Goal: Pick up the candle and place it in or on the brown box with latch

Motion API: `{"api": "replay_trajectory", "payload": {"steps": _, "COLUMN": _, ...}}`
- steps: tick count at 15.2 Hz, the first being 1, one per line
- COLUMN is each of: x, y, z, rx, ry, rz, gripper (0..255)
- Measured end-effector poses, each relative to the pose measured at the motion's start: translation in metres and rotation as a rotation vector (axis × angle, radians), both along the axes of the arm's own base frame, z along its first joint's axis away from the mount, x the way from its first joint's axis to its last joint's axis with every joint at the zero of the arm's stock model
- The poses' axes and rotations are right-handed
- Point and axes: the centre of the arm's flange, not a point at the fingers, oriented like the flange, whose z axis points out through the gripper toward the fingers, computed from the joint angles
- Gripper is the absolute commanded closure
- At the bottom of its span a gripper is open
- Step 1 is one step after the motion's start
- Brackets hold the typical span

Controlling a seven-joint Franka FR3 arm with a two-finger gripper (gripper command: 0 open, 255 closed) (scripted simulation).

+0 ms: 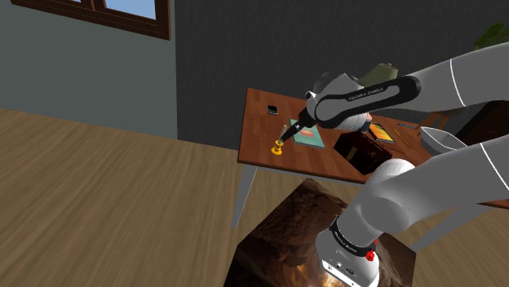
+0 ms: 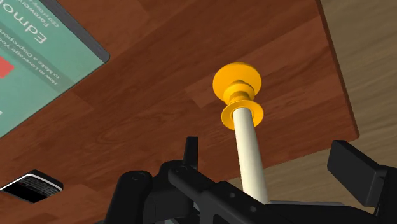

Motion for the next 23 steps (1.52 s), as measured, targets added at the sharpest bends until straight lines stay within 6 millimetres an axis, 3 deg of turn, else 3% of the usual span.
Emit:
{"api": "replay_trajectory", "payload": {"steps": 6, "x": 0.014, "y": -0.002, "z": -0.029, "rx": -0.003, "ry": -0.006, "rz": 0.0, "gripper": 0}}
{"api": "replay_trajectory", "payload": {"steps": 12, "x": 0.015, "y": -0.002, "z": -0.031, "rx": -0.004, "ry": -0.006, "rz": 0.0, "gripper": 0}}
{"api": "replay_trajectory", "payload": {"steps": 13, "x": 0.015, "y": -0.002, "z": -0.031, "rx": -0.004, "ry": -0.006, "rz": 0.0, "gripper": 255}}
{"api": "replay_trajectory", "payload": {"steps": 23, "x": 0.015, "y": -0.002, "z": -0.031, "rx": -0.004, "ry": -0.007, "rz": 0.0, "gripper": 255}}
